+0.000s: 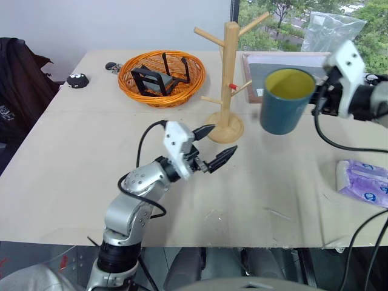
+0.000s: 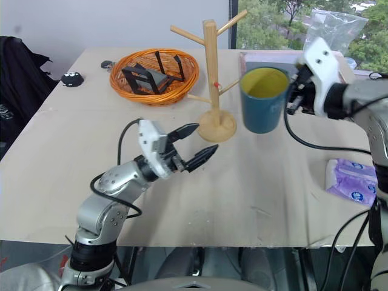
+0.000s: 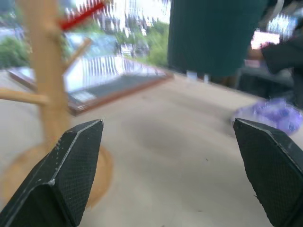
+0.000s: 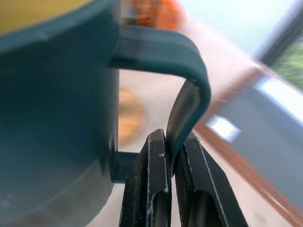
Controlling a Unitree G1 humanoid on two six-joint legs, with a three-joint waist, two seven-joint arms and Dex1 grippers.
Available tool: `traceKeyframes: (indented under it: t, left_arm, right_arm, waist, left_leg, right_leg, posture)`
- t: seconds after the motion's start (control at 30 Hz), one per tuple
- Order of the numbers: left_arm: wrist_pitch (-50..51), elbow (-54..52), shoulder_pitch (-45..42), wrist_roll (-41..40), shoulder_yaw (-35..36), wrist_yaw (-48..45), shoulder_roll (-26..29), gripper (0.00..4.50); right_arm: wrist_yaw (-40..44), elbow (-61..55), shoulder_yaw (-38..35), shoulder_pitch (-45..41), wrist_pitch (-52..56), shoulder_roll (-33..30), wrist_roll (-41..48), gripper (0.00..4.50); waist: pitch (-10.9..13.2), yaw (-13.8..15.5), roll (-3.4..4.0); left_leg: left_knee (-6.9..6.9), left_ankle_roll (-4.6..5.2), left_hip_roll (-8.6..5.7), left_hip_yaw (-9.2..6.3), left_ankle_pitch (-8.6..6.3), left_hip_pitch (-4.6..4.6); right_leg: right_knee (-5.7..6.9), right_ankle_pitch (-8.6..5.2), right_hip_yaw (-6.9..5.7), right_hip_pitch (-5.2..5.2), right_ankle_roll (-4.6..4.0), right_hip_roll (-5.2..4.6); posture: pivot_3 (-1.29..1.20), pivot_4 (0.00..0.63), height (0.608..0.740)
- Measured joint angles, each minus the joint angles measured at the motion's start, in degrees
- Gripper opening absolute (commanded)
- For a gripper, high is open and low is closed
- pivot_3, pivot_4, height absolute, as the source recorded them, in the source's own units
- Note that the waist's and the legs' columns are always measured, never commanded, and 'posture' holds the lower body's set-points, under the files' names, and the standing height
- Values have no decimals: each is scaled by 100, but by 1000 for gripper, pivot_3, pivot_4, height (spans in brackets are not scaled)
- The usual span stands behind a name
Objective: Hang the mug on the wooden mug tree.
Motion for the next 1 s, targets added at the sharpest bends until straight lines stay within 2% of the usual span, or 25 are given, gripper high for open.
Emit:
traceKeyframes:
  t: [0.07,0.17,0.23,0.37,0.8,1.0]
  left_arm:
    - [-113,-20,96,-73,83,-68,4,4500]
    - [-701,-45,876,-225,538,-549,306,4500]
    - [-840,-35,1023,-385,740,-664,352,4500]
    - [-1226,34,1245,-495,1038,-865,483,4500]
    - [-1661,326,1294,-388,998,-899,486,4500]
    - [-1698,398,1271,-378,972,-879,485,4500]
  right_arm:
    - [4,11,151,-195,119,56,-3,82]
    - [-216,-20,831,-902,1135,606,36,82]
    - [-323,-47,974,-1059,1508,762,55,82]
    - [-574,-32,1215,-1500,2149,1062,52,82]
    - [-1295,661,1361,-2206,2538,1882,-270,82]
    - [-1558,768,1361,-2206,2600,2196,-384,82]
  waist:
    - [1,5,-2]
    - [2,11,-6]
    - [0,22,-8]
    - [0,30,-7]
    - [-1,-21,-9]
    - [-2,-23,-10]
  left_leg:
    - [1,-1,0,0,0,-1]
    - [-1,-3,-2,1,2,-40]
    - [7,-6,-2,-4,4,-84]
    - [4,-6,-9,-1,3,-88]
    - [1,-6,-28,-2,3,-87]
    - [1,-6,-29,-3,4,-87]
  right_leg:
    - [-2,0,0,0,0,-1]
    - [4,1,0,-48,-1,-7]
    - [17,2,-4,-90,-2,-8]
    - [11,2,-4,-93,-2,-15]
    - [20,2,-8,-98,-1,-15]
    - [22,2,-8,-99,-1,-14]
  posture:
    - [0,150,740]
    - [0,150,740]
    - [0,150,740]
    - [0,150,740]
    - [0,150,740]
    - [0,150,740]
